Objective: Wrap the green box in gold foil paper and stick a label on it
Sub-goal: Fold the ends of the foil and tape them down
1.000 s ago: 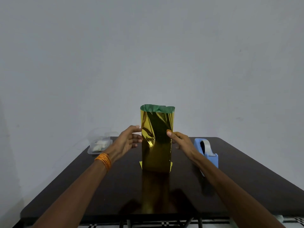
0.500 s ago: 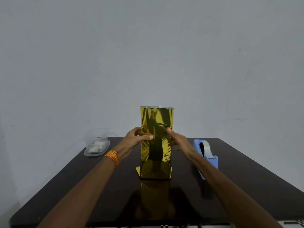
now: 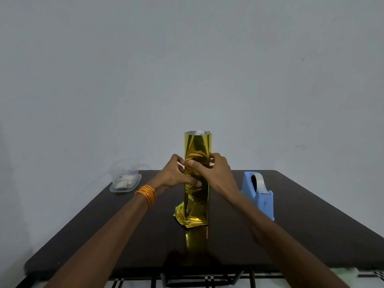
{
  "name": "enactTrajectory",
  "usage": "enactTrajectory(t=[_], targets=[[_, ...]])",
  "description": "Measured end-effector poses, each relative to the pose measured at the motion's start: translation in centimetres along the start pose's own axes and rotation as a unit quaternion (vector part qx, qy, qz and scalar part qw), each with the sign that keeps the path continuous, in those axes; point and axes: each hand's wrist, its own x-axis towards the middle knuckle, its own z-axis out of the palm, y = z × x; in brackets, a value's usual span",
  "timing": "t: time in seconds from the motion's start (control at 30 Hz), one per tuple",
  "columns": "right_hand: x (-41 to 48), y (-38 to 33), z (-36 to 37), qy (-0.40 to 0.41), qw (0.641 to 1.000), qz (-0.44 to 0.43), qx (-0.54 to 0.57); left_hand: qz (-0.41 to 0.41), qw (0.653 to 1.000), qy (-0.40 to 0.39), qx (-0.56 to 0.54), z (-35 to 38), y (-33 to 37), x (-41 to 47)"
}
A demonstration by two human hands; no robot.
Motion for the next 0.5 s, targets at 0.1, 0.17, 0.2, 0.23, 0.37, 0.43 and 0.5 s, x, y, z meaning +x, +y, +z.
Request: enactTrajectory(t=[0.1,0.17,0.2,0.23,0.37,0.43,0.5], targets=[[0.4,0.4,-0.1,0.015,1.0,0.015,-0.019,0.034,0.998,-0.048,-0.024,-0.7,0.0,-0.6],[0.7,0.8,0.0,0.052,0.998,0.013,-0.016,0.049,0.995,-0.074,-0.053,-0.9,-0.1,-0.9],[0.8,0.9,-0.1,0.063,0.998,0.011,-0.004,0.055,0.993,-0.079,-0.062,-0.9,-0.2,-0.9],[0.9,0.9,-0.2,0.063,0.998,0.008,0.015,0.063,0.993,-0.076,-0.066,-1.0,-0.3,-1.0],[1.4,1.4,-1.4,-0.002,0.997,0.0,0.081,0.099,0.984,0.11,-0.102,-1.5,-1.4,-0.3],[1.9,2.0,-1.8,-0.049,0.989,0.011,0.136,0.086,0.972,0.18,-0.126,-1.8,-1.9,0.2],[2.2,2.6,-2.3,-0.082,0.978,0.03,0.188,0.059,0.976,0.155,-0.138,-1.9,-2.2,0.5]])
